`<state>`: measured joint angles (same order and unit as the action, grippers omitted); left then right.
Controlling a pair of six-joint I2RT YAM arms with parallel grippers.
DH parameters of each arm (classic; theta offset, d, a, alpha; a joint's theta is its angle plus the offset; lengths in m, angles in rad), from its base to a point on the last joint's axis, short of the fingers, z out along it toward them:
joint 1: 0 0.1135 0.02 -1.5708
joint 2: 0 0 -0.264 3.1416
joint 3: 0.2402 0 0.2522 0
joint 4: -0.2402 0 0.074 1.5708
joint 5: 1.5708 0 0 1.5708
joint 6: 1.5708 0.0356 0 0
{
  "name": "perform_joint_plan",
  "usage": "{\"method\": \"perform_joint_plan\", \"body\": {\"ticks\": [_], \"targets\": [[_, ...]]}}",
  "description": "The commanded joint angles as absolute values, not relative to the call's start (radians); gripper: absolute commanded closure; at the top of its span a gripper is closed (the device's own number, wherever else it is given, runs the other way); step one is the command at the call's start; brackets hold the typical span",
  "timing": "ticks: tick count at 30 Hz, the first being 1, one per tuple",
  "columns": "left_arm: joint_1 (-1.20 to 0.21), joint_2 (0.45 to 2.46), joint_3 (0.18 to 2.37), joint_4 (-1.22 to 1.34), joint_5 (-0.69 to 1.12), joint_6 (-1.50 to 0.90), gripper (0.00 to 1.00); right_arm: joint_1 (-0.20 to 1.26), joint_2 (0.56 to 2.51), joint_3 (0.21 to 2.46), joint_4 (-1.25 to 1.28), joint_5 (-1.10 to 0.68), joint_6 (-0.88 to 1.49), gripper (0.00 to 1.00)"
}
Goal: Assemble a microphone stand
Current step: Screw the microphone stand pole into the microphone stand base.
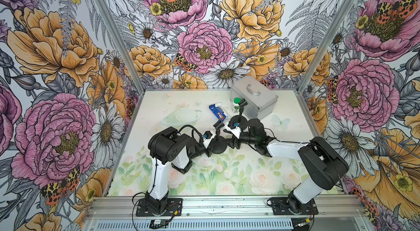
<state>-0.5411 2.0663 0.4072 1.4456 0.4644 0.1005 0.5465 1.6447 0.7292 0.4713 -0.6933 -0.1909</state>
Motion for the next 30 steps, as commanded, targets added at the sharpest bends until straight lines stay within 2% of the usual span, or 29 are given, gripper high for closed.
{"method": "perform_joint_plan", "body": {"ticks": [1,5,6,8,14,18,19,22,26,28,30], "targets": [[-0.545,2.085,0.402,1.412,0.479,0.089,0.8,0.518,1.678,0.831,0.367,-0.932,-0.272,0.38],[-0.545,2.088,0.403,1.412,0.479,0.089,0.8,0.503,1.732,0.925,0.309,-1.021,-0.288,0.4],[-0.544,2.088,0.403,1.411,0.479,0.09,0.8,0.503,1.746,0.942,0.3,-1.037,-0.288,0.42],[-0.541,2.089,0.405,1.411,0.479,0.09,0.8,0.503,1.778,0.976,0.285,-1.062,-0.284,0.54],[-0.541,2.092,0.407,1.412,0.482,0.087,0.8,0.507,1.802,0.999,0.287,-1.059,-0.29,0.63],[-0.541,2.094,0.409,1.411,0.482,0.086,0.8,0.516,1.802,0.997,0.298,-1.013,-0.284,0.84],[-0.541,2.093,0.408,1.412,0.482,0.086,0.79,0.52,1.801,0.989,0.327,-0.97,-0.258,0.91],[-0.541,2.094,0.408,1.412,0.482,0.087,0.8,0.522,1.798,0.932,0.472,-0.868,-0.164,1.0],[-0.54,2.092,0.408,1.412,0.48,0.087,0.8,0.536,1.799,0.84,0.647,-0.659,-0.037,1.0],[-0.541,2.092,0.409,1.411,0.481,0.086,0.8,0.572,1.791,0.749,0.789,-0.461,0.028,1.0],[-0.542,2.094,0.409,1.411,0.48,0.086,0.8,0.652,1.772,0.652,0.919,-0.164,0.07,1.0]]}}
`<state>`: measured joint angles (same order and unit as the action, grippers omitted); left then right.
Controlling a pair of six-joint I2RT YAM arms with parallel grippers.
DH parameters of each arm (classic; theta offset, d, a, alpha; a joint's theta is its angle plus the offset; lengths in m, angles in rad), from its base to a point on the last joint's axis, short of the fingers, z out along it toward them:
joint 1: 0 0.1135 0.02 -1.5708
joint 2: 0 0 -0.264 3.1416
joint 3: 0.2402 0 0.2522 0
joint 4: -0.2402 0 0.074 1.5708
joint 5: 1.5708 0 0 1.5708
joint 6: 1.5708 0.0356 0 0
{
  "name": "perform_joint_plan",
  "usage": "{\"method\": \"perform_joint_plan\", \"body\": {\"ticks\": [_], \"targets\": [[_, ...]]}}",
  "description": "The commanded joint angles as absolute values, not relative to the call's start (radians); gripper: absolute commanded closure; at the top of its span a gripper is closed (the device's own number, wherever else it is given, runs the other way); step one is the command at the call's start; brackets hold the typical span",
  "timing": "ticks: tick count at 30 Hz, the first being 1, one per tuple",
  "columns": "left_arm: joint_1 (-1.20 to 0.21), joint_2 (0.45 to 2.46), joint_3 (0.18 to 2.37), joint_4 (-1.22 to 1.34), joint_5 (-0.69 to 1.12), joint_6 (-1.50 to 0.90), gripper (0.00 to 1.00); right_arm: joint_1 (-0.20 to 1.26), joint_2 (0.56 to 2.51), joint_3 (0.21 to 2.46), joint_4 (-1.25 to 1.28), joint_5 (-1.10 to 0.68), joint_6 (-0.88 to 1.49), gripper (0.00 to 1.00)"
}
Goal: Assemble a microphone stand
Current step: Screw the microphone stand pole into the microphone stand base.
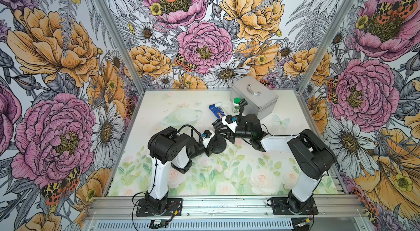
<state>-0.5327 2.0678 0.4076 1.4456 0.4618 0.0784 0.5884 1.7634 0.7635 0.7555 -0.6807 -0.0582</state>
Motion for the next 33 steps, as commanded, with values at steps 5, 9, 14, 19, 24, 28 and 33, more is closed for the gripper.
{"method": "perform_joint_plan", "body": {"ticks": [5,9,14,19,24,28,33], "targets": [[-0.541,2.094,0.41,1.412,0.48,0.084,0.8,0.915,1.766,0.575,0.985,0.549,0.116,1.0],[-0.541,2.093,0.41,1.411,0.482,0.084,0.8,0.919,1.773,0.611,0.931,0.402,0.055,1.0],[-0.541,2.091,0.408,1.411,0.48,0.084,0.8,0.76,1.701,0.603,0.873,-0.185,-0.007,0.58],[-0.541,2.091,0.409,1.412,0.481,0.082,0.8,0.622,1.656,0.672,0.707,-0.685,-0.041,0.46],[-0.541,2.091,0.41,1.413,0.48,0.081,0.8,0.585,1.681,0.792,0.479,-0.77,-0.164,0.46],[-0.539,2.094,0.411,1.413,0.48,0.081,0.79,0.556,1.73,0.863,0.464,-0.816,-0.156,0.49],[-0.539,2.097,0.413,1.412,0.482,0.081,0.8,0.551,1.772,0.935,0.418,-0.805,-0.183,0.71]]}}
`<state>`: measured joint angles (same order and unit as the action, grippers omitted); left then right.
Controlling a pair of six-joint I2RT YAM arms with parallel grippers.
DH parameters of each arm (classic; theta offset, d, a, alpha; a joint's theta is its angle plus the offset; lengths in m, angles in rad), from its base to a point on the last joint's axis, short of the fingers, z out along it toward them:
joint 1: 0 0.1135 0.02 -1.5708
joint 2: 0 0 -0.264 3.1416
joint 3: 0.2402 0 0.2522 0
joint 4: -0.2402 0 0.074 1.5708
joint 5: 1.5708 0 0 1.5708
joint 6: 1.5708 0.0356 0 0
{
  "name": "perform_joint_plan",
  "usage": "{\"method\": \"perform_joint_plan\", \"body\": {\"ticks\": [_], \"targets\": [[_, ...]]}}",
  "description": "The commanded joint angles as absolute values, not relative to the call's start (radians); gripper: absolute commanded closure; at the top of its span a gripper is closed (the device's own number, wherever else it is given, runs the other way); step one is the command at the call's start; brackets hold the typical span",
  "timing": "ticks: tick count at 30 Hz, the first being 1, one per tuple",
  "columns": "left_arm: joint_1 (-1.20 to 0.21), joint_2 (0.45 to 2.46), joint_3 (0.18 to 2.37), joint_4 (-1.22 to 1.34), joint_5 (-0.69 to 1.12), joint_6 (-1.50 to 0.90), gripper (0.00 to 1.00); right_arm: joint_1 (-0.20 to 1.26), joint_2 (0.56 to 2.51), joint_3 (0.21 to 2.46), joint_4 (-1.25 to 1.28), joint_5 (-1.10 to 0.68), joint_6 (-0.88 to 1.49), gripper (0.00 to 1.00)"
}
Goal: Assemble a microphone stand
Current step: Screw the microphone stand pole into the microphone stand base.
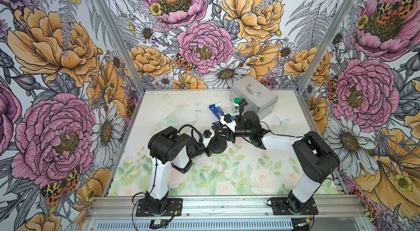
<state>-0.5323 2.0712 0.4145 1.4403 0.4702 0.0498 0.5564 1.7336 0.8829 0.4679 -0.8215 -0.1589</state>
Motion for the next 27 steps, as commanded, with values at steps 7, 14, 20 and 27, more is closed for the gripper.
{"method": "perform_joint_plan", "body": {"ticks": [7,14,20,27], "targets": [[-0.538,2.099,0.414,1.411,0.483,0.078,0.8,0.575,1.74,0.853,0.518,-0.638,-0.127,1.0],[-0.537,2.099,0.414,1.411,0.486,0.076,0.79,0.903,1.719,0.591,0.917,0.587,0.161,1.0],[-0.541,2.094,0.413,1.413,0.487,0.072,0.8,1.024,1.829,0.649,0.929,0.67,0.027,1.0],[-0.54,2.094,0.413,1.411,0.486,0.07,0.8,0.832,1.652,0.646,0.637,-0.214,-0.121,0.49]]}}
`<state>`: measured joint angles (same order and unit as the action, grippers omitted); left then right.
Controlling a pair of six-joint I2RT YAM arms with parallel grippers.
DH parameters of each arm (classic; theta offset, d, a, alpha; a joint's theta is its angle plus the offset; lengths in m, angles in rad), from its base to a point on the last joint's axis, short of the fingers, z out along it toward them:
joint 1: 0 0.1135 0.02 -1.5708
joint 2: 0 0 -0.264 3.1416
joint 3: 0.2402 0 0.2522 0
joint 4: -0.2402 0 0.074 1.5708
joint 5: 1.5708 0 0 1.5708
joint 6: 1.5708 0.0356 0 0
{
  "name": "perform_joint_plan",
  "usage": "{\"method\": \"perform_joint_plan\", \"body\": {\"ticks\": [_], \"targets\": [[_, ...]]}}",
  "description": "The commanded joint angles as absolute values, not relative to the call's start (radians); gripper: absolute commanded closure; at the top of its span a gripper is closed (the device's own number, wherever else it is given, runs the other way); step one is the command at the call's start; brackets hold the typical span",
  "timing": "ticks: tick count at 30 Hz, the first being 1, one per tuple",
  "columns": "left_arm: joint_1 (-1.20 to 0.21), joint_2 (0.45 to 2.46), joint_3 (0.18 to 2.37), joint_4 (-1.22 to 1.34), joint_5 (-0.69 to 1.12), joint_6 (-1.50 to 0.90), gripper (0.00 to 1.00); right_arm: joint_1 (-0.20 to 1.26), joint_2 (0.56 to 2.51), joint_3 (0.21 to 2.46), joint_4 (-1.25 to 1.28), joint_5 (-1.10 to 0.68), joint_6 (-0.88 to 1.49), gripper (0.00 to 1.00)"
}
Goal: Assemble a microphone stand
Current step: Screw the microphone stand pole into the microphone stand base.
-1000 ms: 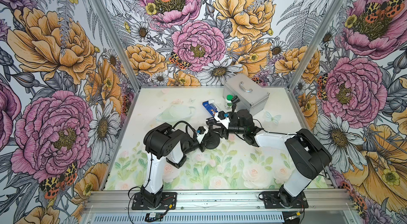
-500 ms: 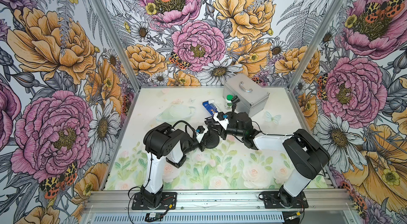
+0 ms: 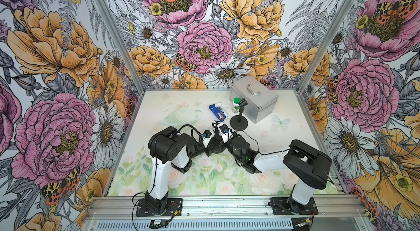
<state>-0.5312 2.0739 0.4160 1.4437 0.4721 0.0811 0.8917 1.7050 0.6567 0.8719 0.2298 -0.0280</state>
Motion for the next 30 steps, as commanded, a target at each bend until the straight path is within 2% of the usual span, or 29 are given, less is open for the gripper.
{"method": "perform_joint_plan", "body": {"ticks": [1,5,10,19,22,30], "targets": [[-0.539,2.092,0.413,1.412,0.486,0.072,0.8,0.8,1.633,0.652,0.586,-0.33,-0.145,0.49],[-0.539,2.092,0.413,1.411,0.485,0.072,0.8,0.695,1.602,0.658,0.477,-0.511,-0.297,0.47],[-0.54,2.094,0.413,1.412,0.487,0.074,0.8,0.59,1.647,0.797,0.29,-0.734,-0.373,0.47],[-0.539,2.101,0.416,1.412,0.488,0.075,0.8,0.519,1.76,0.983,0.193,-0.951,-0.391,0.48],[-0.54,2.103,0.417,1.413,0.491,0.074,0.8,0.518,1.793,1.022,0.186,-0.989,-0.387,0.52],[-0.537,2.109,0.42,1.413,0.492,0.072,0.8,0.516,1.819,1.057,0.193,-1.017,-0.387,0.72]]}}
